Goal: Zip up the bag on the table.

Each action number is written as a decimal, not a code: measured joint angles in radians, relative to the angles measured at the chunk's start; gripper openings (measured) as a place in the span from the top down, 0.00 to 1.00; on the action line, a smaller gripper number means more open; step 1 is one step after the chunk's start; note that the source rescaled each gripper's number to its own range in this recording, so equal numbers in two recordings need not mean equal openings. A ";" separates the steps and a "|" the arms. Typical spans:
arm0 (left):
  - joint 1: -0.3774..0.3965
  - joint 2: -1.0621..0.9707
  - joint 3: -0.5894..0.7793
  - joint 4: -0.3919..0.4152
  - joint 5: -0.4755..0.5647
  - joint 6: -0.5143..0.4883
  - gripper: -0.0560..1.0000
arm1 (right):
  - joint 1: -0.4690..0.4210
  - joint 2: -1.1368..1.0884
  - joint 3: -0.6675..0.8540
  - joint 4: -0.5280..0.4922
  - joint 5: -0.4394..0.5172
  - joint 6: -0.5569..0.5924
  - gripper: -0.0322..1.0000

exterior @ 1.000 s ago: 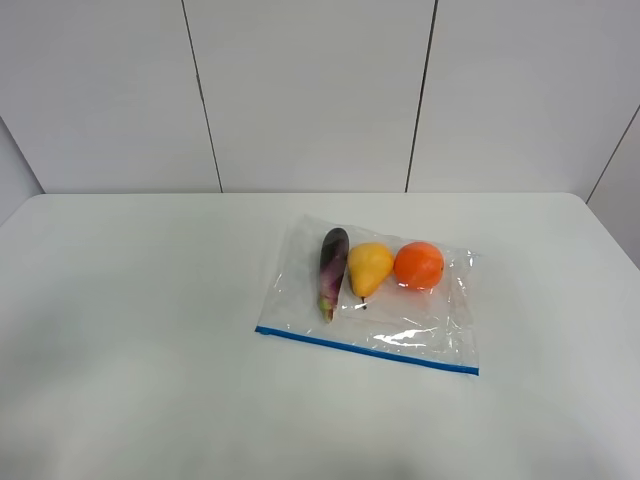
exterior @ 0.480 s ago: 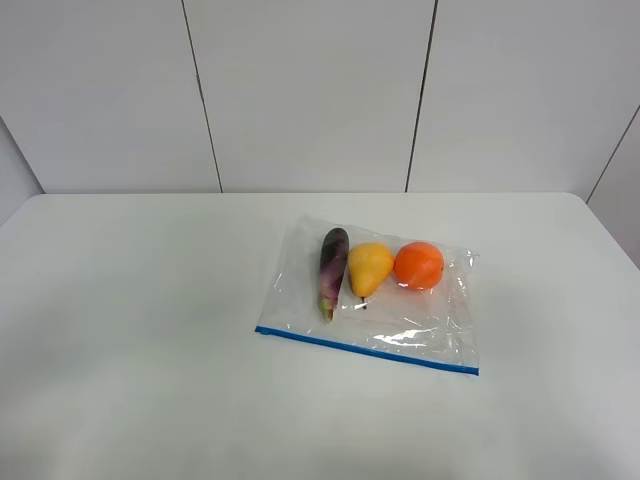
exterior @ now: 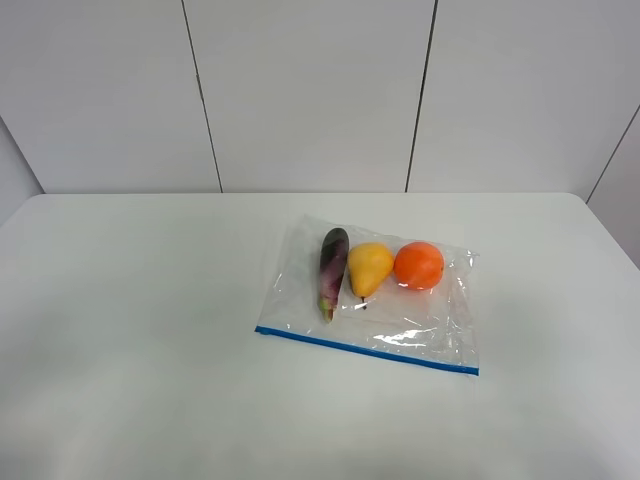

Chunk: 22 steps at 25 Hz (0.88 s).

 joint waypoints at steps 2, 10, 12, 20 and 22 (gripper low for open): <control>0.000 0.000 0.000 0.000 0.000 0.000 0.45 | 0.000 0.000 0.013 -0.001 0.001 0.000 0.07; 0.000 0.000 0.000 0.000 0.000 0.000 0.45 | 0.000 0.000 0.087 -0.026 0.020 0.023 0.07; 0.000 0.000 0.000 0.000 0.000 0.000 0.45 | 0.000 0.000 0.102 -0.027 0.020 0.023 0.07; 0.000 0.000 0.000 0.000 0.000 0.000 0.45 | 0.000 0.000 0.112 -0.031 0.015 0.032 0.07; 0.000 0.000 0.000 0.000 0.000 0.000 0.45 | 0.000 0.000 0.113 -0.032 0.015 0.035 0.07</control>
